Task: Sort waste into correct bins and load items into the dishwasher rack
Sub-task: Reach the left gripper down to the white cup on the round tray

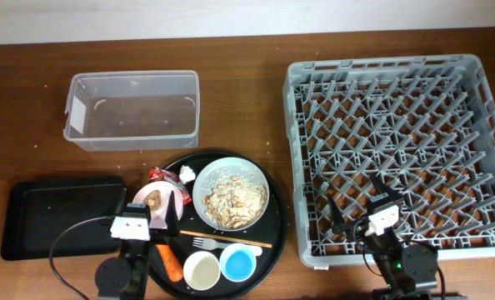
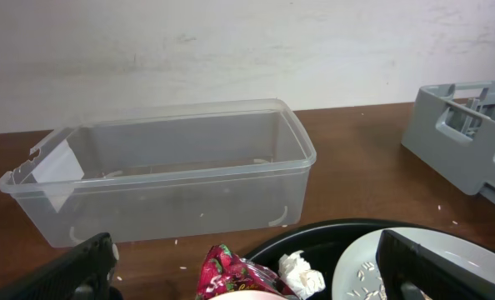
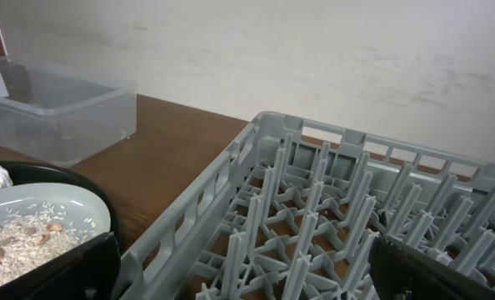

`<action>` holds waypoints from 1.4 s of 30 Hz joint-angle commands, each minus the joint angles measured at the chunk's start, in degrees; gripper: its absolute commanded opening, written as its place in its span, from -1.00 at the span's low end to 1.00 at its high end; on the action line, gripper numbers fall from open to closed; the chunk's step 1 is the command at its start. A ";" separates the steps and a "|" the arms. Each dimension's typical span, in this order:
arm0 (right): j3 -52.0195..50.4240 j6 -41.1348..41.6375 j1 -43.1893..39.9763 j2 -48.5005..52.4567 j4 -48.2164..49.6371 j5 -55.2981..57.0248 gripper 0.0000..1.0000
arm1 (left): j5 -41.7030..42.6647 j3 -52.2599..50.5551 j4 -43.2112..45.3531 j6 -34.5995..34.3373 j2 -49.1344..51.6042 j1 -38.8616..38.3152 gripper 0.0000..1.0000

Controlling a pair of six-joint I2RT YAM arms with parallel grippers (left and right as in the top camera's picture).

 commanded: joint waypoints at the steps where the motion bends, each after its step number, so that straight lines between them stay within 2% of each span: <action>1: -0.42 0.33 -0.37 0.83 -0.31 4.24 0.97 | 0.61 -0.17 -0.28 0.70 0.02 0.35 0.99; 21: -0.42 0.33 -0.37 0.83 0.44 4.26 0.97 | 0.66 -0.17 0.20 0.68 0.02 0.35 0.99; 24: 2.29 10.10 -0.37 0.87 5.70 0.76 0.97 | 7.82 2.91 7.34 0.09 0.04 0.35 0.99; 25: 6.27 11.69 -0.37 1.18 2.58 0.76 0.98 | 6.40 7.02 4.09 -2.47 0.94 0.35 0.99; 27: 19.34 12.55 -0.37 7.23 -9.97 0.66 0.97 | 6.62 19.17 -9.44 -3.50 7.89 0.35 0.99; 28: 28.11 12.50 -0.37 13.97 -17.40 -0.72 0.97 | 6.56 28.02 -17.38 -3.45 14.67 0.35 0.99; 31: 51.39 12.48 -0.37 35.95 -38.29 -2.01 0.97 | 6.40 49.09 -33.57 -3.45 34.12 0.35 0.99; 32: 62.45 12.48 -0.37 46.93 -49.86 -2.29 0.97 | 7.45 56.70 -40.46 -3.48 41.53 0.35 0.99; 33: 69.02 12.46 -0.37 53.88 -56.61 -2.21 0.97 | 10.82 63.54 -46.47 -3.43 49.37 0.35 0.99; 35: 76.06 12.48 -0.37 63.39 -63.63 -5.81 0.97 | 12.92 67.01 -49.22 -3.54 54.88 0.35 0.99; 37: 77.61 12.50 -0.37 69.72 -65.22 -8.31 0.97 | 20.92 67.01 -49.07 -3.50 57.57 0.35 0.99; 38: 77.61 12.48 -0.37 72.57 -65.33 -9.73 0.97 | 21.18 67.01 -49.03 -4.15 58.62 0.35 0.99; 40: 77.61 12.50 -0.37 72.74 -65.61 -9.42 0.97 | 20.76 67.01 -52.04 -6.25 60.76 -0.37 0.99; 41: 77.61 12.48 -0.37 71.82 -65.79 -9.42 0.97 | 18.58 67.01 -54.77 -6.27 61.77 -1.75 0.99; 42: 77.61 12.46 -0.37 69.70 -66.79 -9.38 0.98 | 12.52 67.01 -60.24 -10.36 62.79 -4.11 0.98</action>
